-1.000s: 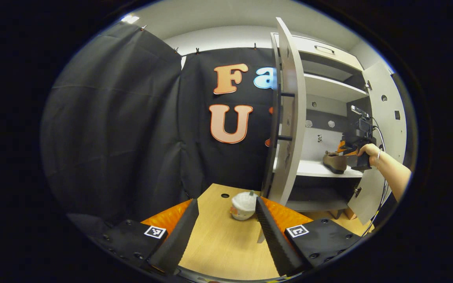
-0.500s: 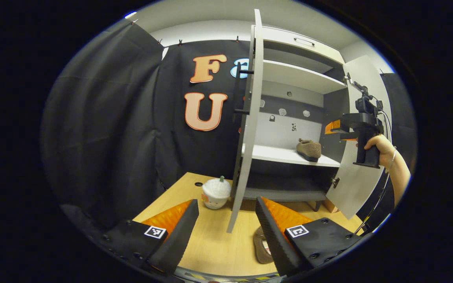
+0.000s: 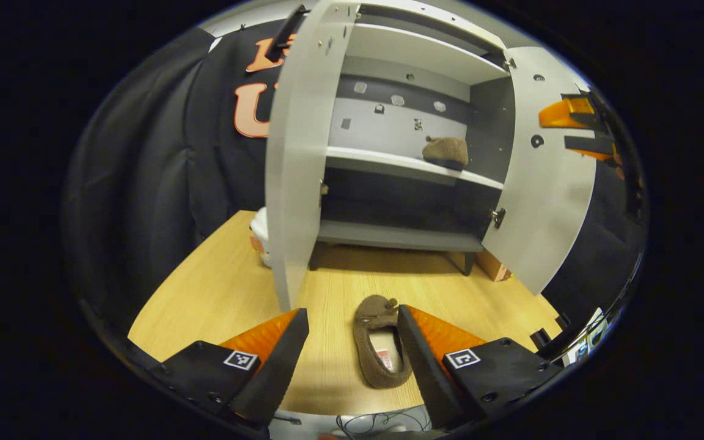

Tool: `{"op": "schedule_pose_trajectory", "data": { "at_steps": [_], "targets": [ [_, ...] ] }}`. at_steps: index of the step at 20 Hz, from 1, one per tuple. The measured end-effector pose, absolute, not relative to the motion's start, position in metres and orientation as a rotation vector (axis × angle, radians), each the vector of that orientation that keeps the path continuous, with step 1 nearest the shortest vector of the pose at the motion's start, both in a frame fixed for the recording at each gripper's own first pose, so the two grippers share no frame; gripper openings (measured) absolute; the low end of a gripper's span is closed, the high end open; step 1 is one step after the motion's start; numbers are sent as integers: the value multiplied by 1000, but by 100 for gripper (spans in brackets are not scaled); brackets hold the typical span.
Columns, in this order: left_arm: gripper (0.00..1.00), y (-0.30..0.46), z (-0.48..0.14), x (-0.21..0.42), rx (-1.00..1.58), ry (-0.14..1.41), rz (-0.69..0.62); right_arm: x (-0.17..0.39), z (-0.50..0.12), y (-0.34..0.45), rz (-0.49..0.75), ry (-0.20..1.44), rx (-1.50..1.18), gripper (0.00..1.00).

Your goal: Grab one shoe with the right hand and put it into the shoe cabinet, grab the other shoe with the left hand and put it into the shoe cabinet; then close the right door with the right hand and the left door with the left hand.

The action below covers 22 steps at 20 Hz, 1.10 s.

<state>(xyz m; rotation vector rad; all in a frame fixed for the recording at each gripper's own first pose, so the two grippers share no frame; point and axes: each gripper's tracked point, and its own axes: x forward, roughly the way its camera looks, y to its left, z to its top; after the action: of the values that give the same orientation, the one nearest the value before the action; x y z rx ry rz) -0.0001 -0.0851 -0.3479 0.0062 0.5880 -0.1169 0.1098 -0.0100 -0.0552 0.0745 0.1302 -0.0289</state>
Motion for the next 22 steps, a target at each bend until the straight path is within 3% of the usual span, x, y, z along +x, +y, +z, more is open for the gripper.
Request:
{"op": "schedule_pose_trajectory", "data": {
  "at_steps": [9, 14, 17, 18, 20, 22],
  "targets": [
    [96, -99, -471, 14, 31, 863, -123, 45, -62, -84, -137, 151, 77, 92],
    [98, -93, -492, 34, 48, 956, -54, 33, -73, -93, -81, 201, 143, 93],
    [80, -100, -515, 36, -15, 1013, -36, 36, -67, -104, -44, 195, 137, 92],
    [65, -101, -519, 35, -32, 1026, -28, 37, -65, -106, -29, 192, 135, 92],
    [53, -111, -522, 36, -77, 1034, -37, 40, -60, -113, -13, 174, 130, 93],
    [29, -108, -524, 38, -18, 1055, -20, 41, -56, -121, -4, 158, 123, 93]
  ]
}}
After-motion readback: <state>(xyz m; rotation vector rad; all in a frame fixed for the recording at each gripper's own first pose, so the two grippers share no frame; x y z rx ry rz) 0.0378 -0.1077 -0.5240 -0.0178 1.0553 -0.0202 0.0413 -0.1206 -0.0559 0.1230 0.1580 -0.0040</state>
